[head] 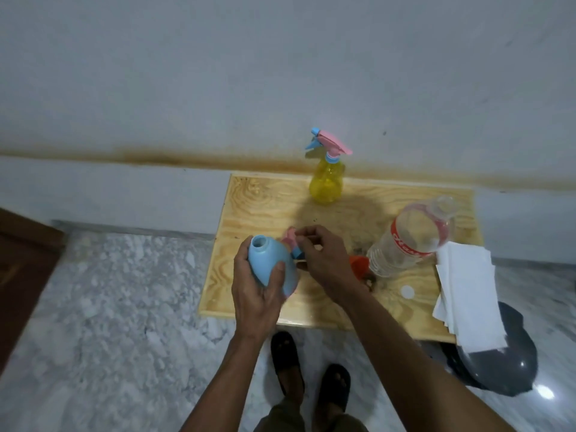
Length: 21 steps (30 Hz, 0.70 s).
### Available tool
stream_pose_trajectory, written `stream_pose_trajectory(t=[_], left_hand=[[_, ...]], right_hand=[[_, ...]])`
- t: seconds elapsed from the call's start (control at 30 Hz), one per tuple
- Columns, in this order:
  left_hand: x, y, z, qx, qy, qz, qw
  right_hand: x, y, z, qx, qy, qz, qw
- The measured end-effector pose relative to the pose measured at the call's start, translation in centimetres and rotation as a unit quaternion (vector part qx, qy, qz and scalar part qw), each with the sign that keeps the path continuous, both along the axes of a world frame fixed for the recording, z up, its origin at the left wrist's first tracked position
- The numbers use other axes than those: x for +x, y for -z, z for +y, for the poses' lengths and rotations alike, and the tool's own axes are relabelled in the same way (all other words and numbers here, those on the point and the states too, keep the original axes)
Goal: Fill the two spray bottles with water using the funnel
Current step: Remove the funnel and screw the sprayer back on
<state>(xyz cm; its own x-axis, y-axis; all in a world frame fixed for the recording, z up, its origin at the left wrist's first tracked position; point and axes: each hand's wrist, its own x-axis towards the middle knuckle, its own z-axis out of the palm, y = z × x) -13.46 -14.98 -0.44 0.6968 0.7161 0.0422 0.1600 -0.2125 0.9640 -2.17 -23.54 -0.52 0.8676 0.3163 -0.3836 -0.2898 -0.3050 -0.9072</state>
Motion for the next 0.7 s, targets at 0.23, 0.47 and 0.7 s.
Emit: stream_pose_trajectory(t=[0.23, 0.47, 0.7], left_hand=[[2.6, -8.4, -1.3, 0.053, -0.063, -0.108, 0.991], [3.8, -14.6, -2.7, 0.102, -0.076, -0.205, 0.970], [2.3, -15.9, -4.4, 0.174, -0.054, -0.234, 0.955]], right_hand=[[-0.3, -10.2, -2.2, 0.144, 0.042, -0.026, 0.988], [0.4, -18.4, -5.1, 0.258, 0.082, -0.008, 0.963], [0.5, -30.4, -7.7, 0.489, 0.098, -0.073, 0.863]])
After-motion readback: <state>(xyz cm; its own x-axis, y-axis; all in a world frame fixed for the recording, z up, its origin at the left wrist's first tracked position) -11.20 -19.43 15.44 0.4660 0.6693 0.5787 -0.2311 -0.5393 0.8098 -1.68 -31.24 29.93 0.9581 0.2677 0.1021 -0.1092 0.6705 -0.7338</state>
